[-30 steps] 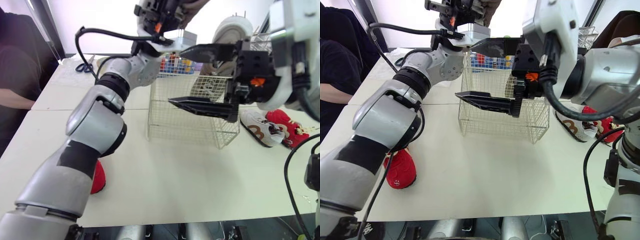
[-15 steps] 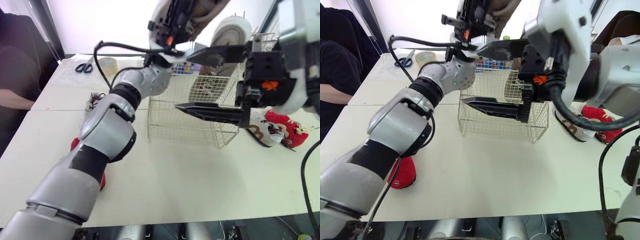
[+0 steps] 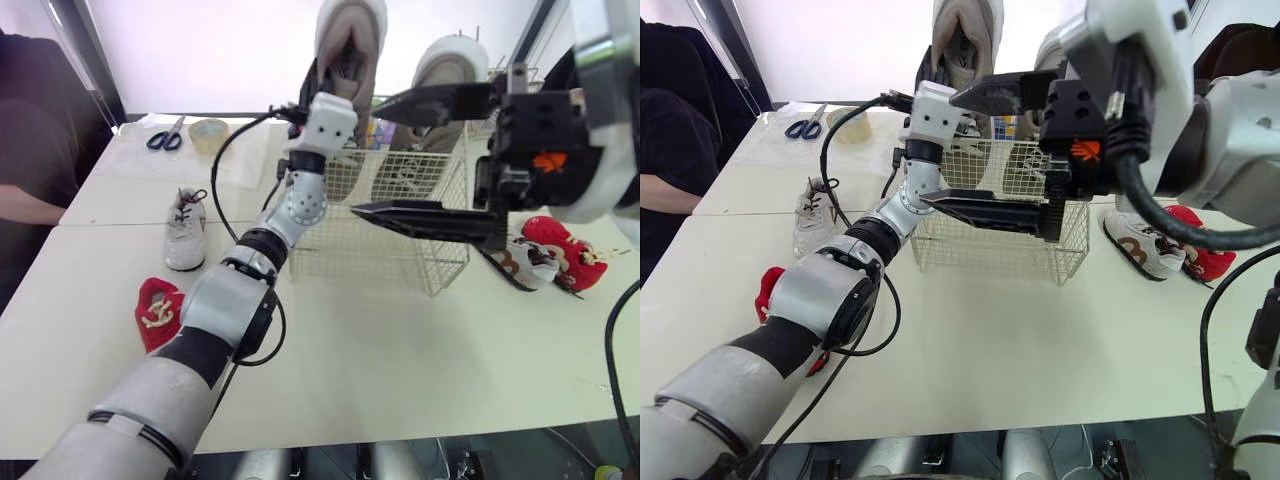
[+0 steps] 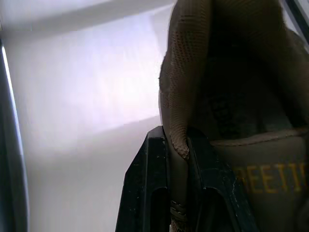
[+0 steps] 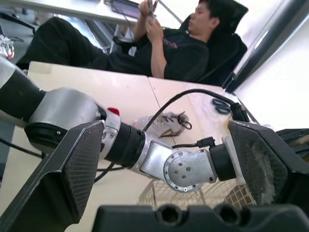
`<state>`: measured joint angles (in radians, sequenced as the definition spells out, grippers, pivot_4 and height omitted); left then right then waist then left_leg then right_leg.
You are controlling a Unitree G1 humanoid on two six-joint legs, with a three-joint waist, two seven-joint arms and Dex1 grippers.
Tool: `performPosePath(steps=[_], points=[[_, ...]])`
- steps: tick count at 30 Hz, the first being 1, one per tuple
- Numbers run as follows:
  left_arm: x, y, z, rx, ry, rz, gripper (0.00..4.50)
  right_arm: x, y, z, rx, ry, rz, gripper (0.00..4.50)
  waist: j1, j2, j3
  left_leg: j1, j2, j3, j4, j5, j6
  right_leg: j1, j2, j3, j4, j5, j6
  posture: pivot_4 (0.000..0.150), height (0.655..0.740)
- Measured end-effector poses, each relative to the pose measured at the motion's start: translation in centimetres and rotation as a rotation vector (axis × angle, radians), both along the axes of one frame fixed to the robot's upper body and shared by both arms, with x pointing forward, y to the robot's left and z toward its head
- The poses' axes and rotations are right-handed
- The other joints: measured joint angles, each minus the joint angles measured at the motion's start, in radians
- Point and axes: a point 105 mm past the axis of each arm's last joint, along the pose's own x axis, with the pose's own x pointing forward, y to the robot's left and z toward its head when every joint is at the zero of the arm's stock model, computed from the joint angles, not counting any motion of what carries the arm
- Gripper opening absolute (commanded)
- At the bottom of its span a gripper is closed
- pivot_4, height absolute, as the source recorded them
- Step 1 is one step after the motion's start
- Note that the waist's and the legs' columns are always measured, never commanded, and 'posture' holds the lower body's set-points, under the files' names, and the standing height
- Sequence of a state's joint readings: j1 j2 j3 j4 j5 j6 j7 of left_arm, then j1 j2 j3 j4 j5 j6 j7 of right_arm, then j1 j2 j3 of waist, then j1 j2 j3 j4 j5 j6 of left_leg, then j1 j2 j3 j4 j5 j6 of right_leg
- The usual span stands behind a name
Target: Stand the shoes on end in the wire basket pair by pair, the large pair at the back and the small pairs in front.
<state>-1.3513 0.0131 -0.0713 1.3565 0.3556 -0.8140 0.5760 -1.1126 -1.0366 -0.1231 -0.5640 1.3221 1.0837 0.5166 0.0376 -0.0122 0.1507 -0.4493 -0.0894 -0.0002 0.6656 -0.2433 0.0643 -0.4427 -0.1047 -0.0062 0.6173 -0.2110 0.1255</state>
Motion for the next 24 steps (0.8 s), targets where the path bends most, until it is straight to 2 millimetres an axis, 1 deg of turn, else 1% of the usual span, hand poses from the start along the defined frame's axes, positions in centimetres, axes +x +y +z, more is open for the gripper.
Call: performPosePath(steps=[5, 7, 8, 9, 10, 14, 17, 20, 23, 24], points=[[0.2, 0.7, -0.4, -0.061, 0.038, -0.078, 0.02, 0.7, 0.4, -0.1, 0.025, -0.024, 0.035, 4.50, -0.001, 0.000, 0.000, 0.003, 0.000, 0.001, 0.000, 0.000, 0.000, 0.001, 0.001, 0.000, 0.002, 0.000, 0.000, 0.150, 0.7400], [0.3, 0.9, -0.8, -0.067, 0.055, -0.106, 0.95, 1.0, 0.5, -0.2, 0.035, -0.025, 0.045, 4.50, -0.001, 0.000, 0.000, 0.005, 0.000, 0.001, 0.000, 0.000, 0.000, 0.003, 0.001, 0.000, 0.002, 0.000, 0.000, 0.150, 0.7400], [0.5, 1.0, -1.3, -0.066, 0.080, -0.122, 1.31, 1.2, 0.6, -0.3, 0.042, -0.029, 0.054, 4.50, -0.001, 0.001, 0.000, 0.005, 0.000, 0.001, 0.000, 0.000, 0.000, 0.003, 0.001, 0.000, 0.002, 0.000, 0.000, 0.150, 0.7400], [0.8, 1.3, -2.3, -0.070, 0.117, -0.135, 1.77, 1.3, 0.6, -0.3, 0.047, -0.035, 0.058, 4.50, 0.000, 0.001, -0.001, 0.006, 0.000, 0.001, 0.000, 0.000, 0.000, 0.003, 0.001, 0.000, 0.002, 0.000, 0.000, 0.150, 0.7400], [0.9, 1.5, -3.0, -0.073, 0.144, -0.155, 2.32, 1.4, 0.6, -0.3, 0.050, -0.040, 0.059, 4.50, 0.000, 0.001, -0.001, 0.006, 0.000, 0.001, 0.001, 0.000, 0.000, 0.003, 0.001, 0.000, 0.003, 0.000, 0.000, 0.150, 0.7400], [1.1, 1.3, -3.6, -0.050, 0.193, -0.251, 4.47, 1.9, 1.1, -0.6, 0.059, -0.051, 0.077, 4.50, 0.003, 0.001, -0.001, 0.007, 0.000, 0.000, 0.003, 0.000, -0.001, 0.007, 0.001, 0.000, 0.003, 0.000, 0.000, 0.150, 0.7400], [1.0, 1.8, -4.0, -0.015, 0.209, -0.305, 4.47, 2.5, 1.0, -0.8, 0.072, -0.055, 0.077, 4.50, 0.002, 0.001, -0.001, 0.008, 0.000, 0.000, 0.003, 0.000, -0.001, 0.007, 0.001, 0.000, 0.003, 0.000, -0.001, 0.150, 0.7400], [0.9, 2.6, -4.3, -0.006, 0.225, -0.339, 4.47, 3.2, 0.9, -1.0, 0.085, -0.058, 0.070, 4.50, 0.000, 0.001, -0.002, 0.008, 0.000, 0.000, 0.003, 0.000, -0.001, 0.007, 0.001, 0.000, 0.003, 0.000, -0.001, 0.150, 0.7400], [0.4, 4.2, -4.6, -0.002, 0.250, -0.370, 4.47, 3.9, 0.9, -1.2, 0.093, -0.056, 0.063, 4.50, -0.006, 0.001, -0.002, 0.008, 0.000, 0.000, 0.002, 0.001, -0.001, 0.006, 0.001, 0.000, 0.003, 0.000, -0.001, 0.150, 0.7400], [0.1, 5.2, -5.2, 0.008, 0.282, -0.379, 4.47, 4.4, 0.9, -1.3, 0.094, -0.056, 0.056, 4.50, -0.013, 0.002, -0.002, 0.008, 0.001, 0.000, 0.001, 0.001, -0.001, 0.005, 0.001, 0.000, 0.004, 0.000, -0.001, 0.150, 0.7400]])
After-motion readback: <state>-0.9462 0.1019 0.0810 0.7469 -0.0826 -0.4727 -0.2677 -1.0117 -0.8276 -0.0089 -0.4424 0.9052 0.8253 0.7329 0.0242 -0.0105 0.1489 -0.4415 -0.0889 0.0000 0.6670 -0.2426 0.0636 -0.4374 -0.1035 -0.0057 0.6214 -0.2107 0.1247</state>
